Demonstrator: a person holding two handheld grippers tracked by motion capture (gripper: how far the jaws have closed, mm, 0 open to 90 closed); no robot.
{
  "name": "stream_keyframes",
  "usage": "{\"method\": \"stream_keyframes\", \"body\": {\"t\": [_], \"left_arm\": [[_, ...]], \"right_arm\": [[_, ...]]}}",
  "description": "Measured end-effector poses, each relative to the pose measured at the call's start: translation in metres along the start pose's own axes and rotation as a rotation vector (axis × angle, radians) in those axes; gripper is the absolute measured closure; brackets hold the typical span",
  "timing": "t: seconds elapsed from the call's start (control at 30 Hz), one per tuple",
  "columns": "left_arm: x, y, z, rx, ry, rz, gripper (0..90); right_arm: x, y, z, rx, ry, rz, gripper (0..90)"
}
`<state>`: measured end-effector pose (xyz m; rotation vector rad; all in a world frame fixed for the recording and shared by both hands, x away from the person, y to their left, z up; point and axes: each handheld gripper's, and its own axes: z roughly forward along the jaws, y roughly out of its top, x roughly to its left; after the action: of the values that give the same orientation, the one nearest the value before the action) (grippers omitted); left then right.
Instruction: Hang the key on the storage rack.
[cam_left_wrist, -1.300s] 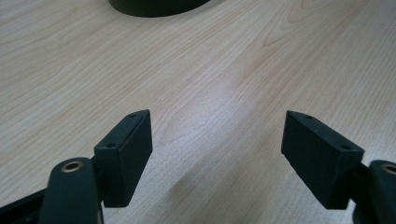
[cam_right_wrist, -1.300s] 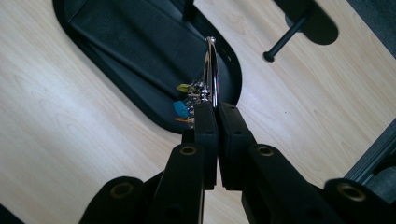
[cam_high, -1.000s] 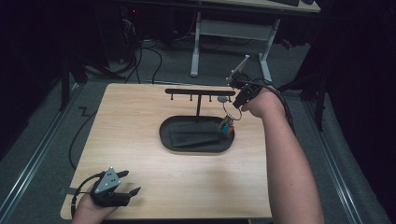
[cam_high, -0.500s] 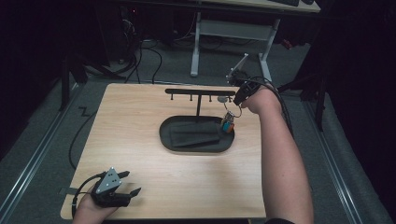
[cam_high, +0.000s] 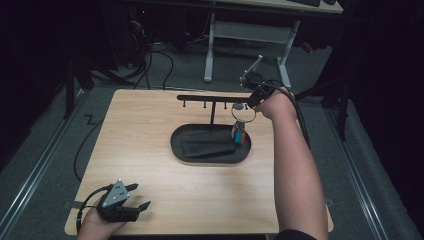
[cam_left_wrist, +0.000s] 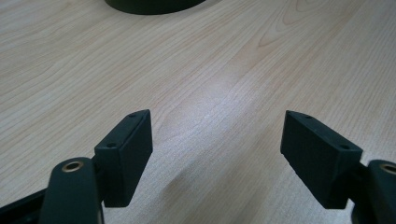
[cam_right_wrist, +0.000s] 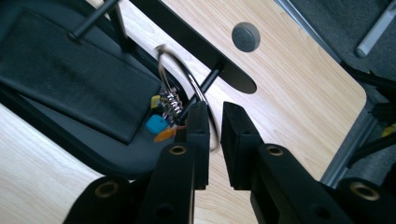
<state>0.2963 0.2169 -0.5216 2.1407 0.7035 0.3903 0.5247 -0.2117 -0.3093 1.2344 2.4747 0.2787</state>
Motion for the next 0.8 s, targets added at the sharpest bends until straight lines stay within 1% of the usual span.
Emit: {"method": "stream_keyframes", "body": {"t": [0.17,0.27,0.3,0.33,0.4,0.5,0.53,0.57,0.6,0.63,0.67,0.73,0.77,0.8], "left_arm": [[-0.001,0.0,0.0,-0.001,0.003,0.005,25.6],[-0.001,0.0,0.0,-0.001,0.004,0.006,25.6],[-0.001,0.0,0.0,-0.001,0.002,0.007,25.6],[-0.001,0.0,0.0,0.002,0.0,0.008,25.6],[-0.001,0.001,0.001,0.006,-0.001,0.012,25.6],[-0.001,0.001,0.002,0.007,-0.003,0.013,25.6],[-0.001,0.001,0.002,0.006,-0.002,0.015,25.6],[-0.002,0.001,0.003,0.003,-0.002,0.016,25.6],[-0.002,0.002,0.003,0.004,-0.003,0.02,25.6],[-0.003,0.002,0.003,0.005,-0.004,0.024,25.5],[-0.004,0.002,0.003,0.005,-0.005,0.026,25.5],[-0.005,0.003,0.003,0.005,-0.01,0.029,25.4],[-0.006,0.003,0.004,0.006,-0.011,0.033,25.4],[-0.006,0.004,0.004,0.005,-0.01,0.037,25.4]], "right_arm": [[0.004,0.0,-0.006,-0.015,-0.008,0.005,80.3],[0.006,-0.001,-0.01,-0.028,-0.012,-0.009,78.3],[0.007,-0.002,-0.011,-0.034,-0.011,-0.004,77.2],[0.008,-0.003,-0.012,-0.04,-0.008,0.008,74.8],[0.011,-0.006,-0.014,-0.052,0.0,0.012,70.5],[0.015,-0.013,-0.018,-0.063,-0.01,0.019,62.9],[0.017,-0.016,-0.019,-0.066,-0.01,0.03,59.8],[0.019,-0.019,-0.02,-0.069,-0.013,0.032,56.6],[0.02,-0.022,-0.02,-0.079,-0.014,0.024,53.8],[0.023,-0.025,-0.021,-0.089,-0.014,0.035,51.4],[0.024,-0.029,-0.022,-0.101,-0.012,0.033,48.4],[0.03,-0.038,-0.022,-0.121,-0.018,0.045,42.7],[0.031,-0.041,-0.023,-0.125,-0.018,0.036,41.1],[0.033,-0.045,-0.023,-0.131,-0.025,0.039,39.3]]}}
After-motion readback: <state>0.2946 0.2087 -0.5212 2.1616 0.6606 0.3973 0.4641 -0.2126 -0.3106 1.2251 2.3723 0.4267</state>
